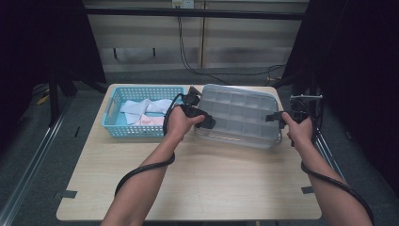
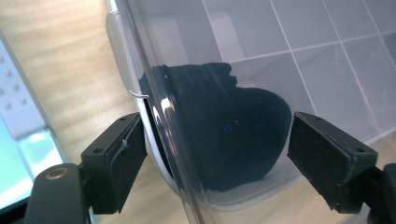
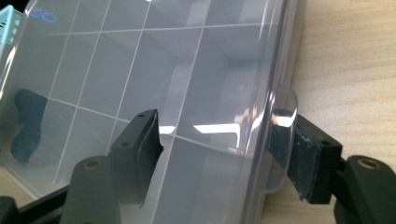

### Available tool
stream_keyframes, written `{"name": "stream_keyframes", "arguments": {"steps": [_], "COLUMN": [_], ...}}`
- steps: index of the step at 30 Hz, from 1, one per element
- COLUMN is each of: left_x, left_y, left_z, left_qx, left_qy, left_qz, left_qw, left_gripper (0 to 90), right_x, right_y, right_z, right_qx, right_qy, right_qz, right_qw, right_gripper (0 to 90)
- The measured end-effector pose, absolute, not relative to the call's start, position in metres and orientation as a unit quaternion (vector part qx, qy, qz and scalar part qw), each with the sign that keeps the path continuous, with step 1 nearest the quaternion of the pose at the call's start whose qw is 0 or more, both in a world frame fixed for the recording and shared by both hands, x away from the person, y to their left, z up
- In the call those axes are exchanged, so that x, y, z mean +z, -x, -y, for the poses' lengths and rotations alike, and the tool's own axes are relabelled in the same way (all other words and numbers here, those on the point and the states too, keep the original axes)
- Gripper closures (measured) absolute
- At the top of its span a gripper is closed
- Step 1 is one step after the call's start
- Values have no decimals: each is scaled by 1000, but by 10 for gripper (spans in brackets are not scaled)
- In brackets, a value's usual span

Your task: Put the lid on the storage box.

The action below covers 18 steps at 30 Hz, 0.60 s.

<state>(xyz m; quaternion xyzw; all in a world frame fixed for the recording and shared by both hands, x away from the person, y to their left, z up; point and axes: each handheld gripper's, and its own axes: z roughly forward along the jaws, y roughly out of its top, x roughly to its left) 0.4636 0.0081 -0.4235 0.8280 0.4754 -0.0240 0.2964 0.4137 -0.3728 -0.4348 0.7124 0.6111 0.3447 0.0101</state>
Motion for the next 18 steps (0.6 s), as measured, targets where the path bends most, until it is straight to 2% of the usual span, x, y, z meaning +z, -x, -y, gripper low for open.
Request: {"name": "stream_keyframes", "arguments": {"steps": [10,12,15,17,18], "left_x": [-416,-414,-411,-407,-405], "left_y": [-437,-433,-432,-433,-434], "left_z": [-19,-24,-32,-37,-37], "left_qx": [-46,-50,-60,-36,-30], "left_qy": [-835,-834,-829,-835,-834], "left_qz": [-484,-486,-492,-478,-478], "left_qw": [256,258,260,270,273], "left_gripper": [223,257,371,458,467], "right_x": [-430,-430,-429,-429,-428], "right_y": [-404,-401,-398,-397,-397], "right_z": [363,361,362,364,364], "right_qx": [327,326,333,337,338], "right_qy": [-702,-701,-701,-703,-702], "right_qz": [-632,-634,-631,-626,-627], "right_qw": [-4,-3,0,5,8], "right_gripper": [344,346,364,394,401]}}
